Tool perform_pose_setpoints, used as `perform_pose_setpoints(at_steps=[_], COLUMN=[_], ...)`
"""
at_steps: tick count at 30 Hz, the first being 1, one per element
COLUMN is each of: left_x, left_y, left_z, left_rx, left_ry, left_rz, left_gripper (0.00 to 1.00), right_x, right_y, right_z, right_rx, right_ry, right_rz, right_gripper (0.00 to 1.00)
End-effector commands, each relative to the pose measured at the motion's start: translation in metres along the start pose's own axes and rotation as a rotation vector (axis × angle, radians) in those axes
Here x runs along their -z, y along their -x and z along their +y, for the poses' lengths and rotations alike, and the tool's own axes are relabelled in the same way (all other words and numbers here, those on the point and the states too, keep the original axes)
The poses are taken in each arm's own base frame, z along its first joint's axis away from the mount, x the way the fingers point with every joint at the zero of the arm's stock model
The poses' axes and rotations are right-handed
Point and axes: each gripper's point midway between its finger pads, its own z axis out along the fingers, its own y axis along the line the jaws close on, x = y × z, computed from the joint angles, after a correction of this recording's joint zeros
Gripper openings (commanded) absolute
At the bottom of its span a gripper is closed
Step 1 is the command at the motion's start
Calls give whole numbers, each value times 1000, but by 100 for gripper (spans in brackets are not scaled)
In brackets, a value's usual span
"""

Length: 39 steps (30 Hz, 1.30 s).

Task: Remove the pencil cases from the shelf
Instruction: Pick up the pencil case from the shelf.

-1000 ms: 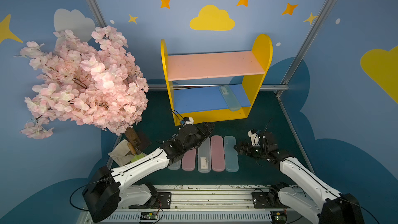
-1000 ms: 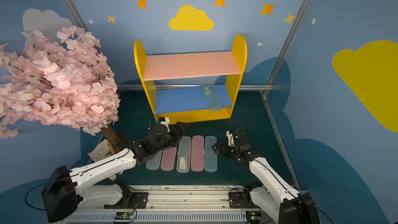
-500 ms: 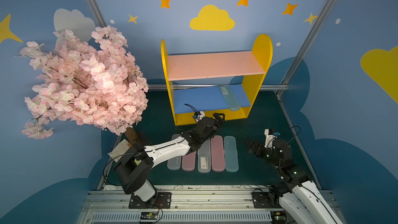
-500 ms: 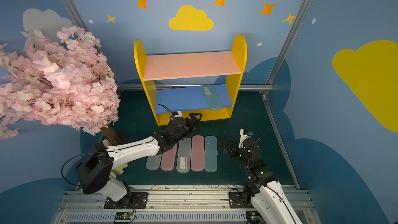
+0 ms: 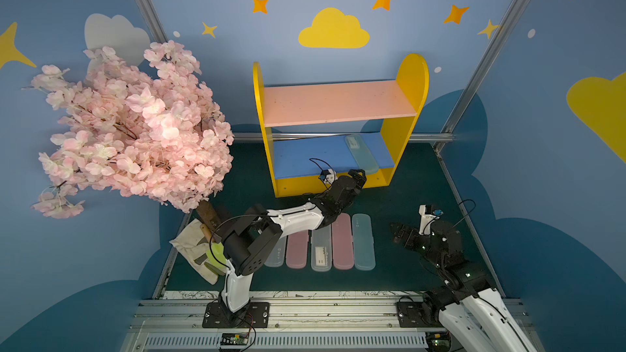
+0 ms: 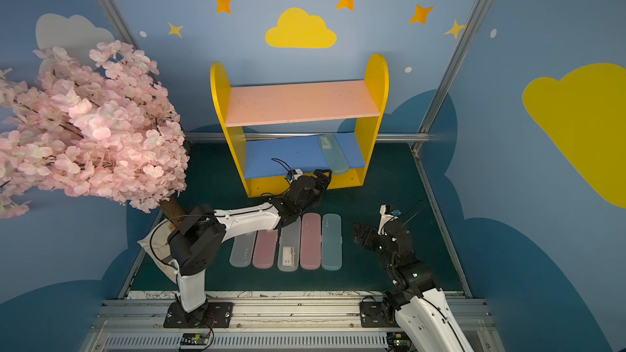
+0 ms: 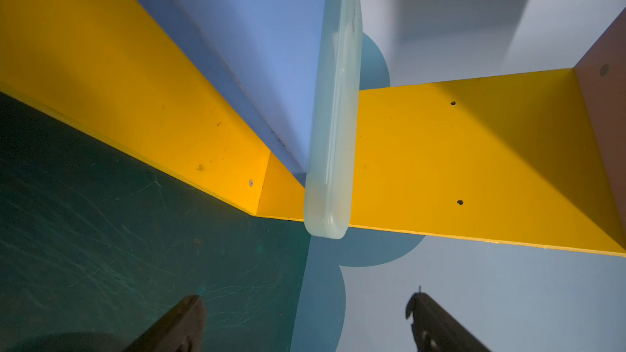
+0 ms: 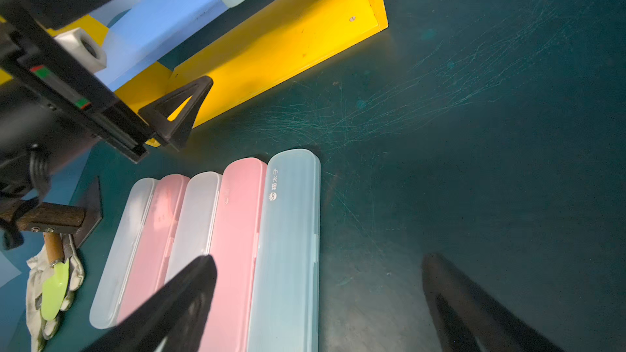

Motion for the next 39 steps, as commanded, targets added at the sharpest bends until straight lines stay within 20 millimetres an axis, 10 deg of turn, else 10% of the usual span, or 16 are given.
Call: perform_pose_setpoints(at_steps=[1,13,39], left_x=[-12,-53,-70], left_y=[7,5,4], left_z=[-10,-10,-8], left_rx=[-5,-6,0], left_ry=[-31,-35,-36], left_rz=[-34,-15,8], left_gripper=[94,85,56], right_x=[8,13,15], right_y=[9,12,10], right_z=[2,-3,-7], right_rx=[6,13,1], right_ry=[-4,-20,-25], right_rz=[-27,-48,-56], right_gripper=[99,99,99])
